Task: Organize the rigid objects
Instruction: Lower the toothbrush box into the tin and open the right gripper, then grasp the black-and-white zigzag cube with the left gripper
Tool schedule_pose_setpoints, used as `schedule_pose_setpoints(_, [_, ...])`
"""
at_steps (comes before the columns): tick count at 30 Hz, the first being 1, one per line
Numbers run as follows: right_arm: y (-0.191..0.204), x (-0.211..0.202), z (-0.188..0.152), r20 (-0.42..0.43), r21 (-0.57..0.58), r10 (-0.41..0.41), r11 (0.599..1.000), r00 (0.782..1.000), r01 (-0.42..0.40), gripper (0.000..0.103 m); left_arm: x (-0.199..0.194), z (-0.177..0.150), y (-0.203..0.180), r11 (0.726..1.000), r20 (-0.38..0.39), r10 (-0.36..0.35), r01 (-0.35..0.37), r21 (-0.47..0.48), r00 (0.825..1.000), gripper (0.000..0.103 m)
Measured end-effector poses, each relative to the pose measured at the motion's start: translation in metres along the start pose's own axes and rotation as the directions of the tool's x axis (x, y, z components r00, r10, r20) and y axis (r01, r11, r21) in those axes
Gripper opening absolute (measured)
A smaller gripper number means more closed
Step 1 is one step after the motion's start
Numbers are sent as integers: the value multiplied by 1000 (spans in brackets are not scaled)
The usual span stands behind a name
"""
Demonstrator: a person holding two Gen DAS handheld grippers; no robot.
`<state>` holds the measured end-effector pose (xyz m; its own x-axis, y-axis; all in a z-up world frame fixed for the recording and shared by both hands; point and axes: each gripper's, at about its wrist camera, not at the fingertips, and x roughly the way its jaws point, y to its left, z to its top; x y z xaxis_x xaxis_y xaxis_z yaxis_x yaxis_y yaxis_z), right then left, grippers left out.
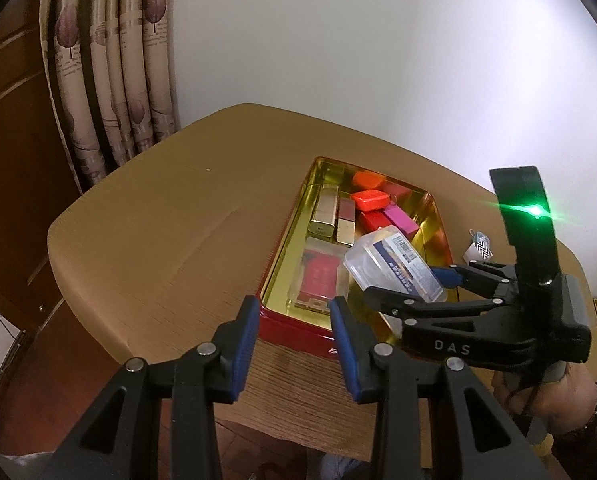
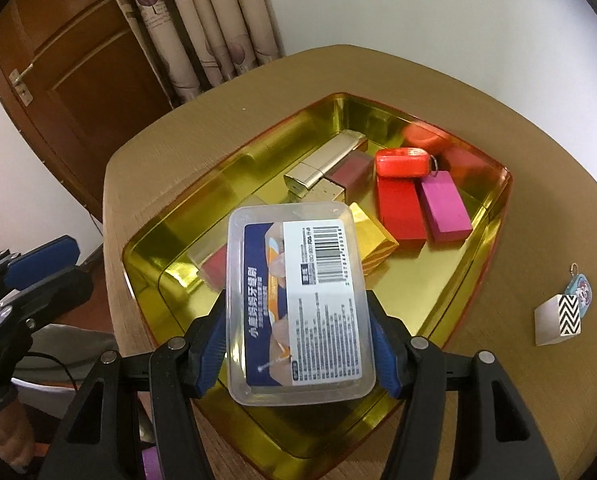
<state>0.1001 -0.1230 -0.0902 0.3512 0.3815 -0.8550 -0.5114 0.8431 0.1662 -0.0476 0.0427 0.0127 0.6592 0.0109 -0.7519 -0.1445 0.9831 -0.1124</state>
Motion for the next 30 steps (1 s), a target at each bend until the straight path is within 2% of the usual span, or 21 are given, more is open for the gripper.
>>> schedule_pose_setpoints(1, [-1,0,1,4,3,2,1000,1000,-2,60,0,0,0,1000,-1,0,0,2,1000,37])
schedule_pose_setpoints(5, [-4,-5,2,25,23,10,1000,1000,-10,71,1,-2,-2,1000,-3,4,-4,15,1000,37])
schedule_pose_setpoints(7, [-6,-13,3,54,38,16,999,998,-18,72,2,-3,-3,1000,-2,7,-7,21,1000,37])
schedule_pose_setpoints(11, [-19,-49,0,193,96,15,995,981,-34,73,1,-4,-5,999,6,14,-14,37,1000,37])
schedule_pose_setpoints(14, [-51,-80,-18,285,205,-42,979,958,-18,75,1,-5,-8,999,8,11,-11,52,1000,37])
schedule_pose_setpoints(17, [-94,-100,-53,299,327,-177,942,938,74,76,0,-7,-12,997,9,-4,3,72,1000,37])
schedule_pose_setpoints(18, [-113,-103,-71,265,364,-250,920,931,144,76,-1,-8,-15,997,10,-17,16,81,1000,37])
schedule_pose_setpoints(20, [-140,-107,-96,194,403,-346,881,918,247,76,-4,-9,-22,994,13,-32,31,106,999,37])
schedule_pose_setpoints(22, [-161,-110,-117,134,415,-434,841,891,347,76,-7,-10,-29,990,12,-57,55,131,998,37])
schedule_pose_setpoints(26, [-188,-121,-150,44,394,-579,758,814,519,76,-16,-14,-55,975,21,-93,87,206,995,37])
schedule_pose_setpoints(27, [-194,-123,-155,32,385,-605,742,796,548,76,-17,-15,-65,966,18,-110,103,236,994,37])
schedule_pose_setpoints(30, [-203,-127,-164,23,383,-644,713,765,588,76,-17,-16,-94,942,-1,-149,142,305,989,37])
